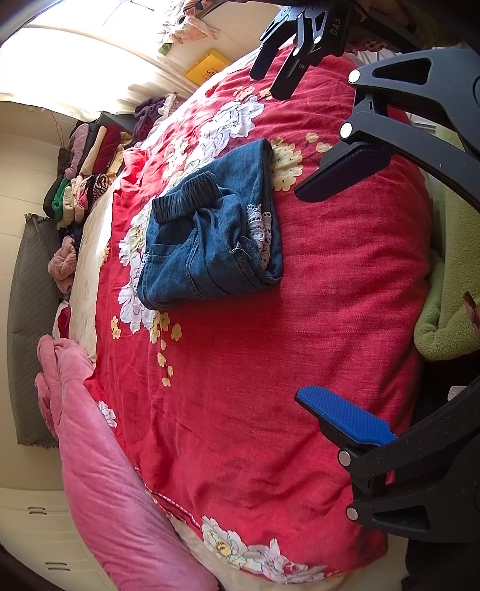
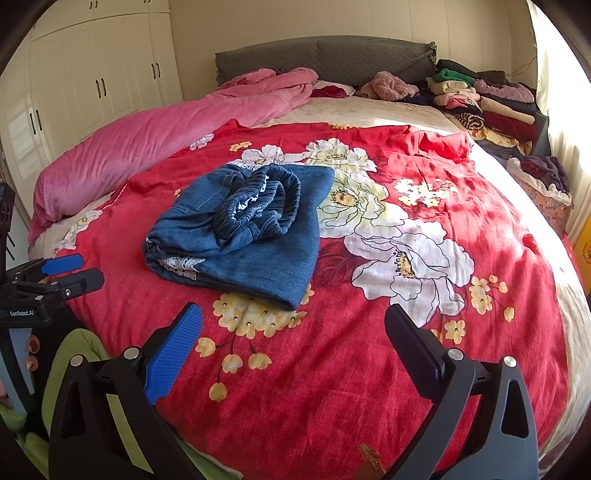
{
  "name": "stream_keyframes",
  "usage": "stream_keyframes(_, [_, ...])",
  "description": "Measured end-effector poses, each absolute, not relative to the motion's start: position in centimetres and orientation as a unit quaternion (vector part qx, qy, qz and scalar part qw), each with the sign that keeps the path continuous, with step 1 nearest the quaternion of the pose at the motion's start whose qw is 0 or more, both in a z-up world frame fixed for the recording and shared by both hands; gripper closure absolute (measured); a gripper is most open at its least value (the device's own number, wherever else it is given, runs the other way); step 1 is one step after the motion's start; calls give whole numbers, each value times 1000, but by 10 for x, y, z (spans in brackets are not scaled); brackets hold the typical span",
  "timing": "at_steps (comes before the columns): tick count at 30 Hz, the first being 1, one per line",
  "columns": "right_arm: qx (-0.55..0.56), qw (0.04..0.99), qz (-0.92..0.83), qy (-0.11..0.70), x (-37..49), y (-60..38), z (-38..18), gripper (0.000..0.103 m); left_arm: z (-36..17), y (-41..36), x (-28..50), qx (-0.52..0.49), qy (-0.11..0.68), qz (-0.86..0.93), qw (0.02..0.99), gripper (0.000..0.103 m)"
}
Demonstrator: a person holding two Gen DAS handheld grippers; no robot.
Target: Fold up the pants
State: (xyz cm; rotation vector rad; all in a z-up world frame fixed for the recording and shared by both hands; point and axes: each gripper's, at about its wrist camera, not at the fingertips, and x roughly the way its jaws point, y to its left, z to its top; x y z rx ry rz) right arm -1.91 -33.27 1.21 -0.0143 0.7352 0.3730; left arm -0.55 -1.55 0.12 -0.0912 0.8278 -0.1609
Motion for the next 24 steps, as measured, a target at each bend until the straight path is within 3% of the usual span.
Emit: stream_keyframes(24, [-9, 919, 143, 367, -7, -349, 12, 5, -1, -4, -1, -40, 408, -36, 911, 9])
